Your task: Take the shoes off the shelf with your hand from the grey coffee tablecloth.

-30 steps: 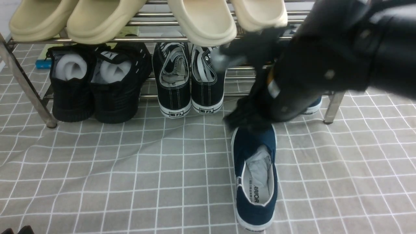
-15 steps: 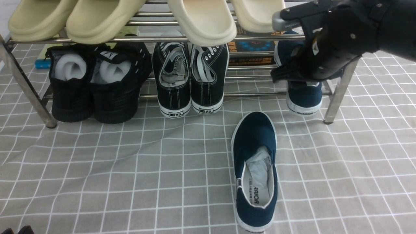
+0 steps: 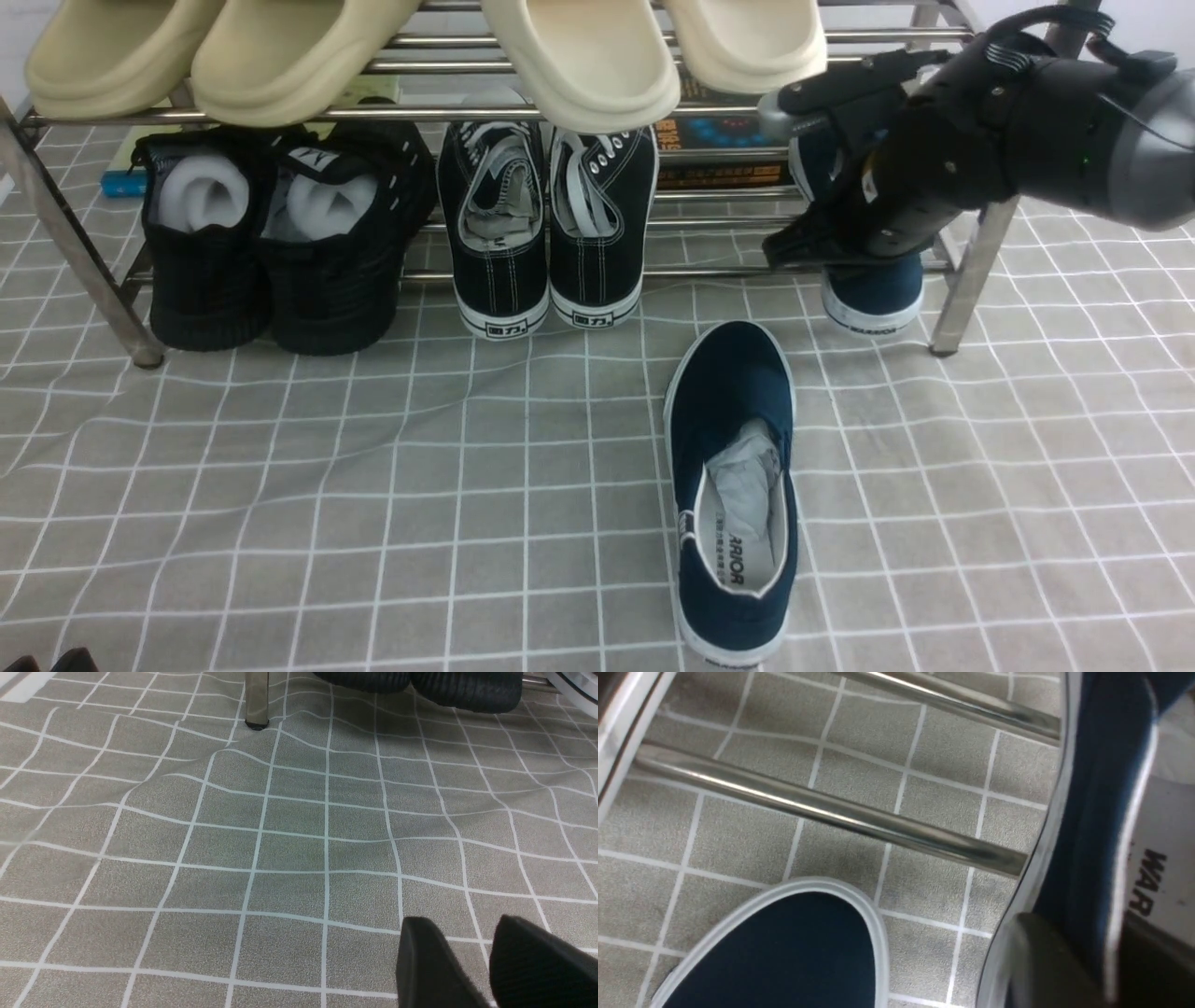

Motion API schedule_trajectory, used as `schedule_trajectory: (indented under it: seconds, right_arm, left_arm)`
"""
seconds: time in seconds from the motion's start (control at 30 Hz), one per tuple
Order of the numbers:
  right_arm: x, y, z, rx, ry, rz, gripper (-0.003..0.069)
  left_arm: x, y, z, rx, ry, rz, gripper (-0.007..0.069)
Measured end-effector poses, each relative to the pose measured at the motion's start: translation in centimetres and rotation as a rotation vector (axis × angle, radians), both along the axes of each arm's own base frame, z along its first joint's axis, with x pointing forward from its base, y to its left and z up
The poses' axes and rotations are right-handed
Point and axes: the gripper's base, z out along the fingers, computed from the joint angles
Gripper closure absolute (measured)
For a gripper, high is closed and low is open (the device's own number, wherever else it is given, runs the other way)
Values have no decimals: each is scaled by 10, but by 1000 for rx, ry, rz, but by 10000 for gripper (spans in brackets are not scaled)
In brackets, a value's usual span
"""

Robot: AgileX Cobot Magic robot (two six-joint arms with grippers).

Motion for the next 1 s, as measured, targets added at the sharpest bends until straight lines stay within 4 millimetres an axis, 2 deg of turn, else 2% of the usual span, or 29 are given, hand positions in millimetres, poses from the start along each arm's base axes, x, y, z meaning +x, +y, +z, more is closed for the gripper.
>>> schedule_trajectory:
  seconds: [0.07,0.1,0.23,0.27,0.3,0.33,0.37,0.43,0.53,0.6,0.63,0.77,1.0]
  right_arm:
    - [-5,2,3,5,20,-6,627]
    - [-5,2,4,3,24,-7,630]
    - [-43,-2,39,-15,141,-27,636]
    - [-43,-2,39,-13,142,-27,636]
    - [-64,-4,58,0,170,-23,636]
    - [-67,-4,59,4,175,-23,636]
    - [-82,-5,67,9,193,-11,636]
    - [-102,-5,70,21,220,9,636]
    - [-125,-4,56,23,263,42,636]
    - [-134,-2,44,24,290,58,636]
    - [-140,0,30,22,302,75,636]
    - [-144,6,8,53,275,111,636]
    - [-142,9,-4,70,289,110,636]
  left_arm:
    - [0,0,0,0,0,0,384]
    - [0,0,0,0,0,0,384]
    - [0,0,0,0,0,0,384]
    - [0,0,0,0,0,0,384]
    - [0,0,0,0,0,0,384]
    - [0,0,0,0,0,0,384]
    - [0,0,0,0,0,0,384]
    - [0,0,0,0,0,0,384]
    - [0,0,0,0,0,0,384]
    - [0,0,0,0,0,0,384]
    - [0,0,0,0,0,0,384]
    - [0,0,0,1,0,0,384]
    - [0,0,0,1,0,0,384]
